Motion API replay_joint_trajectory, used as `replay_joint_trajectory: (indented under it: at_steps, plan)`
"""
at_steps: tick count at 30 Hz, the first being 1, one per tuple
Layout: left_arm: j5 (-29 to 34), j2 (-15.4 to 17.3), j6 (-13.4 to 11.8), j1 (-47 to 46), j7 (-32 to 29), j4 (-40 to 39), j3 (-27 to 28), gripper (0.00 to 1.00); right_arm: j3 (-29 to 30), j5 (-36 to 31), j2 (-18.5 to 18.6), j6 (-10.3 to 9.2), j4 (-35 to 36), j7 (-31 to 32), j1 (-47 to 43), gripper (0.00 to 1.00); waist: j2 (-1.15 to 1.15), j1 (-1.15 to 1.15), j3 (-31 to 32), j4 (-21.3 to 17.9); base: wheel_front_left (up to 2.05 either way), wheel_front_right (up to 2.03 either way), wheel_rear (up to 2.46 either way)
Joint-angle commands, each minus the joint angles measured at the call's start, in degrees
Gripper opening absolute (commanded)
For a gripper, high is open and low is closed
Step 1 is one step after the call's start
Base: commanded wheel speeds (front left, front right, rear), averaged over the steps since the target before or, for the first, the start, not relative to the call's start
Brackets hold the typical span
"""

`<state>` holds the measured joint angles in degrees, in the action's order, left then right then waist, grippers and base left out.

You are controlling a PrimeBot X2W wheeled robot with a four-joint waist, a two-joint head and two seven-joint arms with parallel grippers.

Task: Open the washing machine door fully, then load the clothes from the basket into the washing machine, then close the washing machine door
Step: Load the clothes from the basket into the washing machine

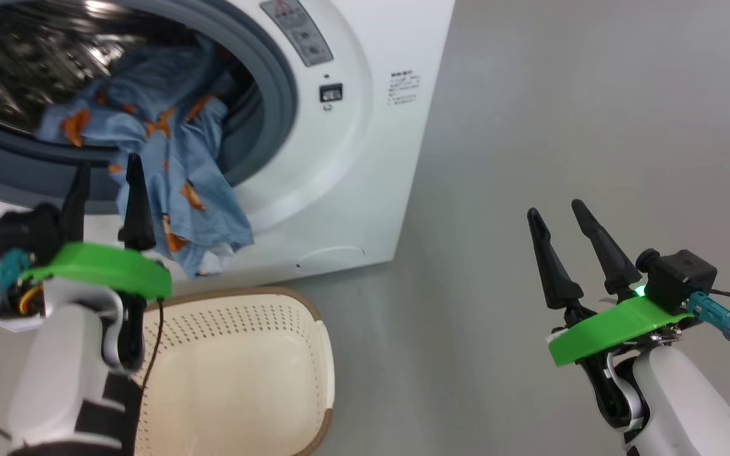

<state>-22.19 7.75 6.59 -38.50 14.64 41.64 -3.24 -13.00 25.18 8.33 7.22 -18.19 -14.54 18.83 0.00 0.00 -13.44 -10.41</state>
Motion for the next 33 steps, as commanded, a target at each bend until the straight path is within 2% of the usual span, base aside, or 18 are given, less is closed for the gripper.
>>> replay_joint_trajectory:
  at_steps: [1,10,17,33]
  plan:
    - [0.5,1.5,0.2,1.0,0.4,-2.3,1.8,1.0,-0.9,0.3,0.6,0.26,1.2,-0.5,-0.5,1.0,0.0,0.0,4.1,3.2,0.0,0.0,0.0]
    - [2.4,-0.3,0.3,15.9,0.4,-15.9,2.1,1.0,-0.3,0.8,1.5,0.26,1.0,-0.5,-3.7,1.0,0.0,0.0,9.1,5.8,0.0,0.0,0.0]
    - [2.7,-0.6,-0.4,24.3,0.4,-22.4,2.8,1.0,-0.4,0.8,2.0,0.26,1.4,-0.5,-4.7,1.0,0.0,0.0,10.7,6.6,0.0,0.0,0.0]
    - [2.0,-1.8,-2.5,30.1,0.3,-28.5,2.3,1.0,0.3,0.8,2.6,0.26,1.4,-0.5,-5.6,1.0,0.0,0.0,11.9,6.7,0.0,0.0,0.0]
